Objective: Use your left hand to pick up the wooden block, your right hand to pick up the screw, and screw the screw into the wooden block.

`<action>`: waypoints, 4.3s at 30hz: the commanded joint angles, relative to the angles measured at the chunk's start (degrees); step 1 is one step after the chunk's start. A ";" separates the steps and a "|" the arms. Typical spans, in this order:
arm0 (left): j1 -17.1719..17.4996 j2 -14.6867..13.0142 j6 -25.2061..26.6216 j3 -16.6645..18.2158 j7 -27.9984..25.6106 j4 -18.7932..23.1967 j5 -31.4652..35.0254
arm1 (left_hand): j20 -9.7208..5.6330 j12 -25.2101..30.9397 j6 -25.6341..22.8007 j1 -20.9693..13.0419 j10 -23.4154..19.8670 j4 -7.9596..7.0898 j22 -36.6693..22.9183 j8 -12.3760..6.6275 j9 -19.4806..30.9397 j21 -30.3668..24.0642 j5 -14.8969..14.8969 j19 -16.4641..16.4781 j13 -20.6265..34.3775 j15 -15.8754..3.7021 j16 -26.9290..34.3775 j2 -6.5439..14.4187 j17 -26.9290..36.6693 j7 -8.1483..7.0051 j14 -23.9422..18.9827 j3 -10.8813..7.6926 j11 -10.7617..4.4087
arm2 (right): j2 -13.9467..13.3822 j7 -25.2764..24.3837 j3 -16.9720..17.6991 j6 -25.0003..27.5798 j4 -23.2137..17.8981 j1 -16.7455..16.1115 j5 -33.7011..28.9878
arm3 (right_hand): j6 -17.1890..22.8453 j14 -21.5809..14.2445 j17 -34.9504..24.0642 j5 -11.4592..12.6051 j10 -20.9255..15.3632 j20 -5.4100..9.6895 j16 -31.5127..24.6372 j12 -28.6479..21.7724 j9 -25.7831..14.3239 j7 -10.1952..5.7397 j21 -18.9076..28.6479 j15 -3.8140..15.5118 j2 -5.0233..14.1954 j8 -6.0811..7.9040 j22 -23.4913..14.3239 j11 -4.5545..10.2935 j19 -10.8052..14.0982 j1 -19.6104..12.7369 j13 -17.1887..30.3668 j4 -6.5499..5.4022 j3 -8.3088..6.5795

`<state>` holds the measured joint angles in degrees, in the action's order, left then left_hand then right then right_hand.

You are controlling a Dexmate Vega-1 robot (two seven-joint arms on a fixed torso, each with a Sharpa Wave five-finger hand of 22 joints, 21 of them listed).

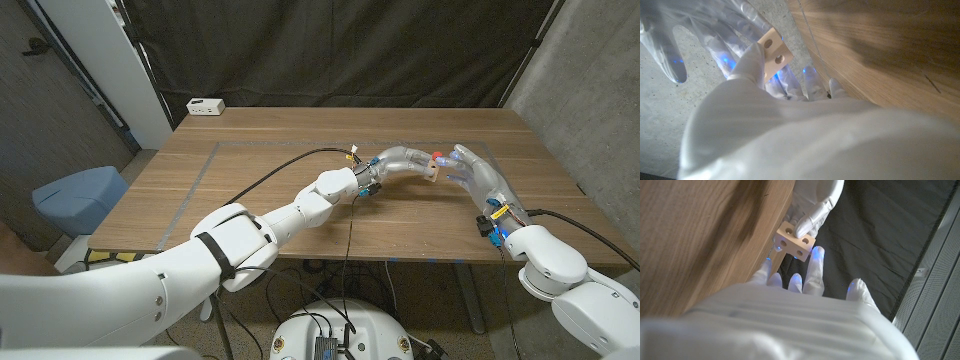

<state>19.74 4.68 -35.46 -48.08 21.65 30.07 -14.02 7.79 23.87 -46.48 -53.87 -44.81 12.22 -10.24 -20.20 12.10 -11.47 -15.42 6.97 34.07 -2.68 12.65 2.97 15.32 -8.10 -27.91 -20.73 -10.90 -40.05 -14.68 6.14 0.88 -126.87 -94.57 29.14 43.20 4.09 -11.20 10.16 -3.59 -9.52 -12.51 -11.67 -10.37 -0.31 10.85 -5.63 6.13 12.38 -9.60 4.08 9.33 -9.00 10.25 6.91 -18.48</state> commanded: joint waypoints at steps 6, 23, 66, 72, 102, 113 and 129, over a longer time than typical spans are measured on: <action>0.74 -1.22 0.43 0.08 -0.04 2.37 0.09 | 0.10 1.56 -4.39 4.12 -0.57 -3.52 -0.24 -1.35 0.28 -0.33 -0.22 0.40 0.32 -3.41 0.12 4.66 0.10 1.17 -0.48 -4.03 0.04 | 1.52 -2.31 1.18 0.58 -1.17 -1.42 -1.37 | 0.43 -0.52 -0.12 0.11 -0.57 -0.13 -0.18 -0.09 -0.05 -0.02 0.39 -0.58 0.41 -0.47 -0.20 -0.36 0.67 -0.32 0.18 0.07 -0.56; 1.32 -1.82 1.18 -0.11 -0.36 3.97 0.25 | 0.06 1.59 -4.48 4.10 -0.50 -3.42 -0.24 -1.37 0.28 -0.31 -0.19 0.38 0.38 -3.43 0.15 4.55 0.11 1.02 -0.48 -4.02 0.04 | 2.54 -2.82 0.83 0.30 -0.21 -0.37 -2.18 | -4.51 0.07 -0.12 0.08 2.23 -0.34 0.34 1.15 -0.10 -0.96 0.24 -1.00 -0.10 -2.43 -0.19 -1.69 0.93 -0.41 0.24 0.28 -0.51; 1.16 -1.11 1.28 -0.60 -1.07 3.64 0.83 | 0.09 1.63 -4.44 4.15 -0.57 -3.44 -0.25 -1.34 0.29 -0.31 -0.13 0.37 0.32 -3.44 0.12 4.56 0.13 1.08 -0.40 -4.11 0.02 | -0.83 2.14 -0.11 -0.56 2.43 2.46 0.49 | -13.01 4.59 -0.53 0.24 8.88 -1.10 1.34 1.46 0.03 -3.48 -0.37 -1.33 -0.84 -1.98 -0.22 -3.21 -1.99 1.46 0.25 -0.51 0.44; 1.11 -1.09 1.25 -0.65 -1.01 3.63 0.83 | 0.08 1.62 -4.48 4.09 -0.59 -3.38 -0.25 -1.35 0.29 -0.32 -0.12 0.39 0.28 -3.48 0.16 4.53 0.16 1.15 -0.43 -4.09 0.09 | -0.89 1.89 -0.04 -0.60 2.21 2.19 0.47 | -11.99 4.56 -0.50 0.29 8.61 -0.97 1.24 1.21 0.02 -3.04 -0.29 -1.41 -0.76 -1.56 -0.22 -3.17 -1.98 1.45 0.24 -0.50 0.42; -0.17 0.32 -0.02 -0.23 0.02 -0.18 0.13 | 0.07 1.65 -4.45 4.23 -0.58 -3.46 -0.25 -1.31 0.28 -0.33 -0.10 0.40 0.27 -3.38 0.12 4.60 0.13 1.14 -0.41 -4.17 0.09 | -1.02 1.13 0.34 0.93 1.24 1.69 0.91 | -7.67 3.34 -0.36 0.44 5.35 -0.88 0.56 0.06 -0.02 -1.45 0.20 -1.67 -0.51 -0.50 -0.22 -2.00 -1.05 1.42 0.21 -0.45 0.34; -0.81 1.04 -0.57 0.00 0.46 -2.25 -0.16 | 0.03 1.65 -4.40 4.15 -0.51 -3.37 -0.25 -1.28 0.29 -0.33 -0.08 0.41 0.31 -3.46 0.21 4.54 0.17 1.09 -0.52 -4.13 0.10 | -0.92 0.63 0.12 1.50 1.03 1.72 1.03 | -6.93 2.88 -0.32 0.47 4.94 -0.70 0.41 0.05 -0.03 -1.38 0.22 -1.58 -0.40 -0.46 -0.22 -1.83 -0.90 1.38 0.21 -0.44 0.29; -2.11 2.20 -0.70 0.37 1.09 -5.61 -0.66 | 0.09 1.67 -4.47 4.29 -0.44 -3.50 -0.25 -1.30 0.29 -0.32 -0.07 0.39 0.35 -3.41 0.19 4.67 0.21 1.18 -0.43 -4.17 0.02 | -1.01 -0.27 -0.49 2.65 0.75 2.30 1.34 | -6.26 2.57 -0.28 0.49 4.14 -0.81 0.33 -0.06 -0.05 -1.34 0.24 -1.49 -0.26 -0.51 -0.22 -1.69 -0.72 1.33 0.21 -0.44 0.22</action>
<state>18.51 6.01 -36.10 -47.95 22.20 26.75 -14.31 7.79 23.87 -46.50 -53.66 -44.87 12.45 -10.24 -20.20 12.11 -11.47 -15.14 6.97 34.07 -2.68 12.65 2.75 15.28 -8.10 -27.91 -20.97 -10.84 -41.03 -14.39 6.02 2.85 -125.89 -92.58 30.24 36.52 6.95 -11.46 10.40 0.80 -9.92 -11.75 -11.26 -10.28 -1.60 10.85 -7.06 5.44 11.67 -9.73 2.36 8.31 -7.71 10.25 6.43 -18.00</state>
